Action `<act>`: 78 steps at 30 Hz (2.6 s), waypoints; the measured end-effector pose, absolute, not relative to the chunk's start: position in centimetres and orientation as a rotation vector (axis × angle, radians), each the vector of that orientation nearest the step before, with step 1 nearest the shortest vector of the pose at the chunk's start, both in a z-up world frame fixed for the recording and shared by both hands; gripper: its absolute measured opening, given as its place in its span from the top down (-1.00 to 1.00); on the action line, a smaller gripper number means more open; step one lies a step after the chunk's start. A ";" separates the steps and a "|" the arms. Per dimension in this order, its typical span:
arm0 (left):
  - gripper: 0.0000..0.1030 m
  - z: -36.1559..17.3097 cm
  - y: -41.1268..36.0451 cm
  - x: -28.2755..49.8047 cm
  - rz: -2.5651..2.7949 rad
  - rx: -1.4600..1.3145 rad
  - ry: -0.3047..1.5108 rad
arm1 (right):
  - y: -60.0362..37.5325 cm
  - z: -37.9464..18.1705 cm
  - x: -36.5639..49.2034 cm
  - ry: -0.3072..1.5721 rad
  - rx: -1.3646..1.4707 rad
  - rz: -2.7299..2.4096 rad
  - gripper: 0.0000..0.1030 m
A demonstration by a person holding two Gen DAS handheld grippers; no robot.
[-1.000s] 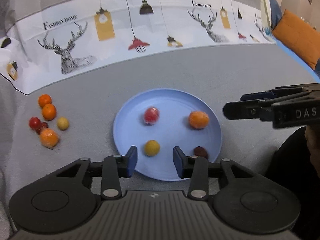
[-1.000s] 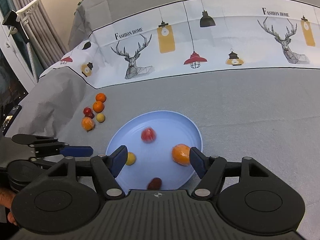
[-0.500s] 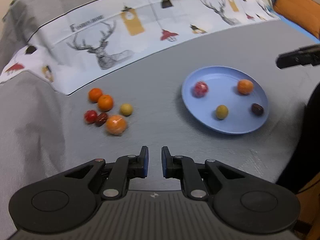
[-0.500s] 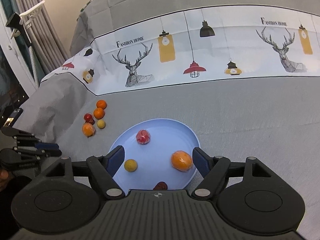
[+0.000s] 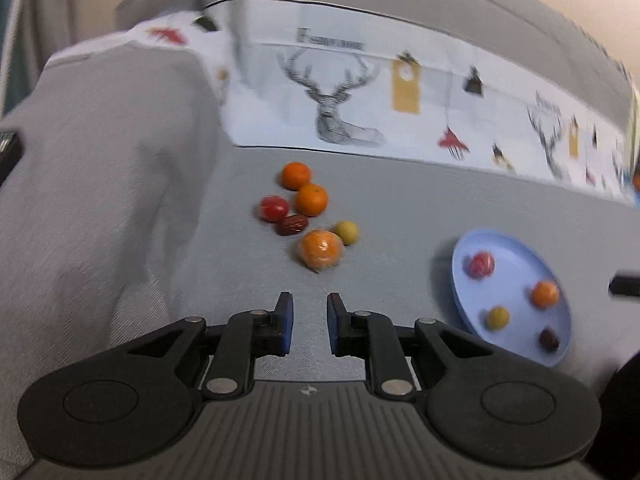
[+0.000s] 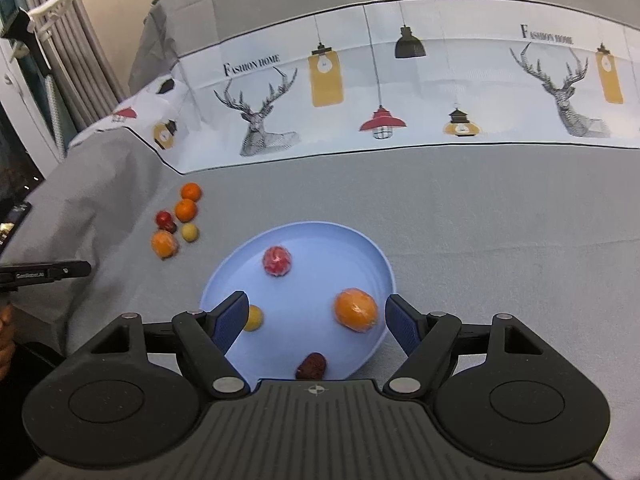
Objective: Organize fruits
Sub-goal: 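Move both open tools back toward the remaining fruit cluster, then grasp the wrapped mandarin with the left tool while the right tool grasps a yellow fruit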
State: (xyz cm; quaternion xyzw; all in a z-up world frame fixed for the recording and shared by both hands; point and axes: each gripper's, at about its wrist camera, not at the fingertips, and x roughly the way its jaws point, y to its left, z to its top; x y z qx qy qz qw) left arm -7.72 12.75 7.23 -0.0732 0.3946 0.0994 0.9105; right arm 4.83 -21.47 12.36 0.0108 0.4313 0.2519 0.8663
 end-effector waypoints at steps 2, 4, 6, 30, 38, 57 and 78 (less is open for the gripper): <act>0.60 7.1 11.3 -7.5 0.201 -0.067 0.819 | -21.2 12.5 4.4 0.892 -0.012 0.504 -0.50; 0.40 7.0 10.0 -8.0 0.198 0.001 0.807 | -21.0 12.6 4.0 0.879 -0.047 0.488 -0.50; 0.06 6.9 9.1 -8.3 0.200 0.047 0.787 | -20.7 12.7 3.5 0.867 -0.083 0.466 -0.50; 0.38 9.0 9.5 -10.4 0.065 -0.020 0.677 | -17.4 20.9 -3.2 0.561 -0.154 0.362 -0.66; 0.78 9.1 10.5 -9.5 0.059 -0.108 0.700 | -15.5 18.3 1.0 0.707 -0.085 0.417 0.02; 0.31 7.1 10.7 -3.3 0.195 -0.142 0.790 | -11.7 16.6 2.7 0.608 0.043 0.668 0.15; -0.50 2.1 11.7 3.7 0.298 -0.110 0.895 | -5.4 10.7 6.5 0.784 -0.017 0.689 0.14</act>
